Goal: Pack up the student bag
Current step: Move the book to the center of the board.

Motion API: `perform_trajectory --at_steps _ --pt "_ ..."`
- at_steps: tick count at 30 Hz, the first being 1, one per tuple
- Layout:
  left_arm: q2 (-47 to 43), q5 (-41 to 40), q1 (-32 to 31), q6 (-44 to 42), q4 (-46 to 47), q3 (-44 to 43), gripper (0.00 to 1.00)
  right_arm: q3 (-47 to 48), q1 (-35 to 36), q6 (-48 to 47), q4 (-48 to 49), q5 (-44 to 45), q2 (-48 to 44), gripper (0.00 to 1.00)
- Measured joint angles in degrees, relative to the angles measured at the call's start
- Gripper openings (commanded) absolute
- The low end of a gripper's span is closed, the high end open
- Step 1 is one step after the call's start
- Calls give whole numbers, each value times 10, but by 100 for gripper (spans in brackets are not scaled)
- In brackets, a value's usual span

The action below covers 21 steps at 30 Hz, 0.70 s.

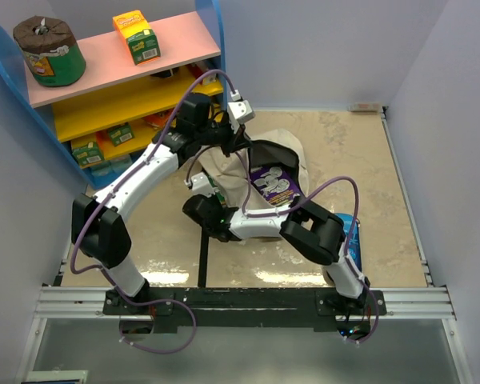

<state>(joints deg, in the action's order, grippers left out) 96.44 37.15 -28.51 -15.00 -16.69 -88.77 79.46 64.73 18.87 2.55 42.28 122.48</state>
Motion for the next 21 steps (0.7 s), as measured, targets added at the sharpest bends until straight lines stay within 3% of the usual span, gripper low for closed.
perform_trajectory --at_steps 14,21 --pt "-12 2 0 0 29 34 0 -146 23 48 13 -34 -115 0" --pt "-14 -2 0 0 29 49 0 -230 137 146 -90 -47 -225 0"
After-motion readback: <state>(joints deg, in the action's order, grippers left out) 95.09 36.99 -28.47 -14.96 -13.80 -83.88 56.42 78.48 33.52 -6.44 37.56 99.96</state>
